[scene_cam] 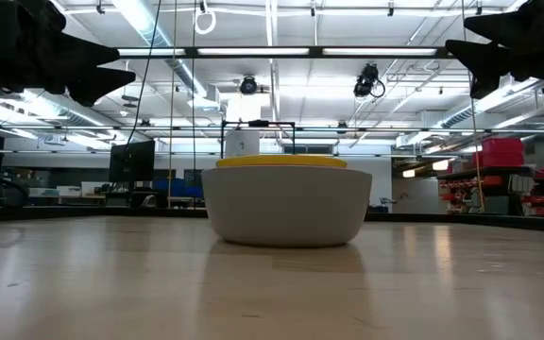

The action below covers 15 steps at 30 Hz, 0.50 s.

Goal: Nest bowls inside each other

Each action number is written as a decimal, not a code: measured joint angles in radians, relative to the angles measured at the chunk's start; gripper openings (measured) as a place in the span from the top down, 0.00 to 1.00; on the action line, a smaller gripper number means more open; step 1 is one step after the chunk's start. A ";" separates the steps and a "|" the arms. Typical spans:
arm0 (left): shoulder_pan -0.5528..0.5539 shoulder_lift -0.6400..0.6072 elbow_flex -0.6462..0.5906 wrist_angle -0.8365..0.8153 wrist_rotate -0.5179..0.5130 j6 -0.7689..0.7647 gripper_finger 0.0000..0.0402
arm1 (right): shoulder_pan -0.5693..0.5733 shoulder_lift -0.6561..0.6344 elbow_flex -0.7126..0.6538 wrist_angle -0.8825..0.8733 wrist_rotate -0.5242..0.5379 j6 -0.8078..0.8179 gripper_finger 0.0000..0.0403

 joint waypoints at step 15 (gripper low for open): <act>0.000 0.000 0.000 0.000 0.000 0.145 0.17 | 0.000 0.000 0.000 0.000 0.000 0.000 0.45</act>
